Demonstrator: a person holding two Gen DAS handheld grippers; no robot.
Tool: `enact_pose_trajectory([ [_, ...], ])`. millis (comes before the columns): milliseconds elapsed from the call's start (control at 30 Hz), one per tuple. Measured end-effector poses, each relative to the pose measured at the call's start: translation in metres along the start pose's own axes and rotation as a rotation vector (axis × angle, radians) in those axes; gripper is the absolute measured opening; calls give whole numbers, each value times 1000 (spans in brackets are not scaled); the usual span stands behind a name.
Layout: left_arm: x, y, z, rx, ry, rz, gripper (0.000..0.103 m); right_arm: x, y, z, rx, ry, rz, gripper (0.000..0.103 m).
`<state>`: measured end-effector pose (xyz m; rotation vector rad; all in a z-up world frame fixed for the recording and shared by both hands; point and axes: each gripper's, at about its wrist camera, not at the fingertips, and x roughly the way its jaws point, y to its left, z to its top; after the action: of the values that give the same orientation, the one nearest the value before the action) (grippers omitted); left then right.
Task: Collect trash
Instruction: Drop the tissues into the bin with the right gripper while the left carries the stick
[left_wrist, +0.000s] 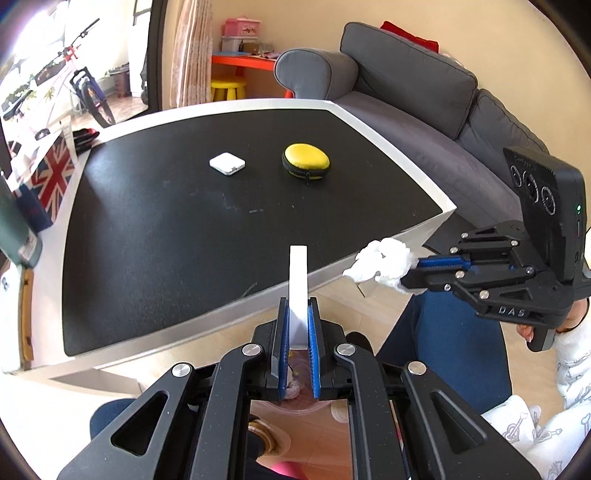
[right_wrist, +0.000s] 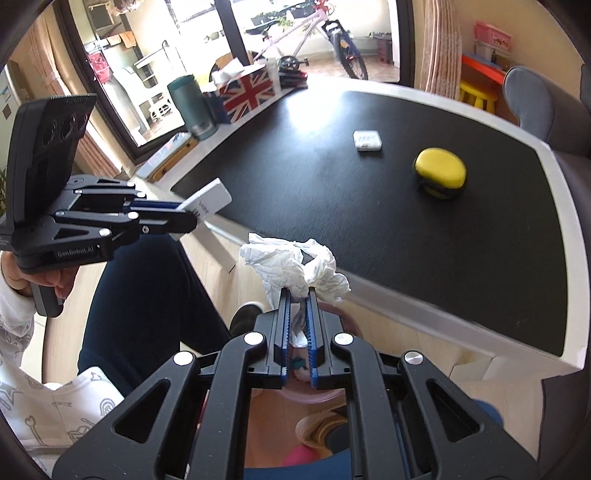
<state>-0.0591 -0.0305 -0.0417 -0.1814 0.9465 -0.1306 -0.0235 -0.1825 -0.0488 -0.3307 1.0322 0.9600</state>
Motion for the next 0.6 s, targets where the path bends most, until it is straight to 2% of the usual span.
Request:
enact_pose_trajectory([
  [200,-1,0,-5,-9,6,-7,9,9,8,-8,-2,21,23,8],
  [333,-3,0,-5,-6,1,-4,9,9,8,-7,-7,17,26,13],
  [400,-2,0,-5,-6,3,-2,9,9,7,-7,-6,16,15,39],
  [433,-2,0,-5,-7,4,-2,9,9,6,-7,-1,13,10,64],
  [467,-2,0,-5,-6,5,-2,9,8,5,-7,4,4,17,79],
  [533,0,0,-6,-6,8,-3,9,5,2,-7,14,-8,18,91],
  [600,1,-1,-7,-4,14,-5,9,5,0,-6,19,-10,3,92],
])
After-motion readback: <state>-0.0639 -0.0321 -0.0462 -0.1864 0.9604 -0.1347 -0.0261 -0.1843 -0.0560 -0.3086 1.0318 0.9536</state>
